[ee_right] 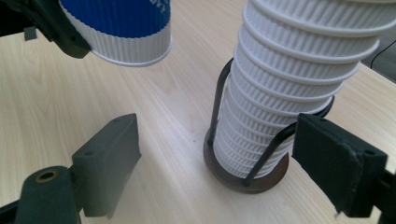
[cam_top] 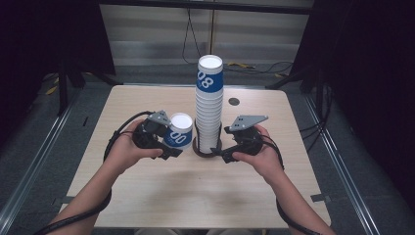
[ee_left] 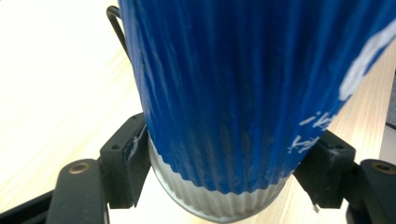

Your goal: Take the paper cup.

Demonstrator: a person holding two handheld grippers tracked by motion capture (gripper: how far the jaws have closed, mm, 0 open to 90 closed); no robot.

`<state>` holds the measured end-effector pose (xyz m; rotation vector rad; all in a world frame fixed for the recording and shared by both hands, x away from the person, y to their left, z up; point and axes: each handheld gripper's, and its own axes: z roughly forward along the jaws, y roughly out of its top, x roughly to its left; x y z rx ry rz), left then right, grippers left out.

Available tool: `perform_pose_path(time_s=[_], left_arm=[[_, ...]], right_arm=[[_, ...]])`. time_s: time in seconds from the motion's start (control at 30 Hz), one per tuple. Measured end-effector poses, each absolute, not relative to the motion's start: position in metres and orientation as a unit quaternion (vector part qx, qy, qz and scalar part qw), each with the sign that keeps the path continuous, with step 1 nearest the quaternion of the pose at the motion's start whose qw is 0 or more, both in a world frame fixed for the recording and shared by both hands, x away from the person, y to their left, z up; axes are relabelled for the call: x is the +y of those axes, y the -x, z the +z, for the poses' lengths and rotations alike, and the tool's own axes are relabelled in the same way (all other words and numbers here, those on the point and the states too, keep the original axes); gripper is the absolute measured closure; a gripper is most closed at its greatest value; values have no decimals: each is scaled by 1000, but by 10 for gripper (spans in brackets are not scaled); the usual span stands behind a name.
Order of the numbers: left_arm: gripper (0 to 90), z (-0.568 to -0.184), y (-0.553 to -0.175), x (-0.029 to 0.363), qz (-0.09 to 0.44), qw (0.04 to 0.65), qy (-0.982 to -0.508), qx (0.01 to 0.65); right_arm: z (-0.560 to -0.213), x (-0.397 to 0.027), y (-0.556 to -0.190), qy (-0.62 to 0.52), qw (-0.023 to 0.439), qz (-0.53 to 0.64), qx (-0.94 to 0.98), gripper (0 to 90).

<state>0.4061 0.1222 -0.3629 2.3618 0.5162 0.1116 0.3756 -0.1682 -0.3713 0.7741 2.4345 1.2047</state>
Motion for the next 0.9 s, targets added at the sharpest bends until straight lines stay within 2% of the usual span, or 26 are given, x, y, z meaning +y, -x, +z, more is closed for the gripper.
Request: perform_pose_path(time_s=[0.9], left_arm=[[278,-373,-407,107,29,276,-945,170]], right_arm=[[-384,-166,-373,-252,147,409,864,143]])
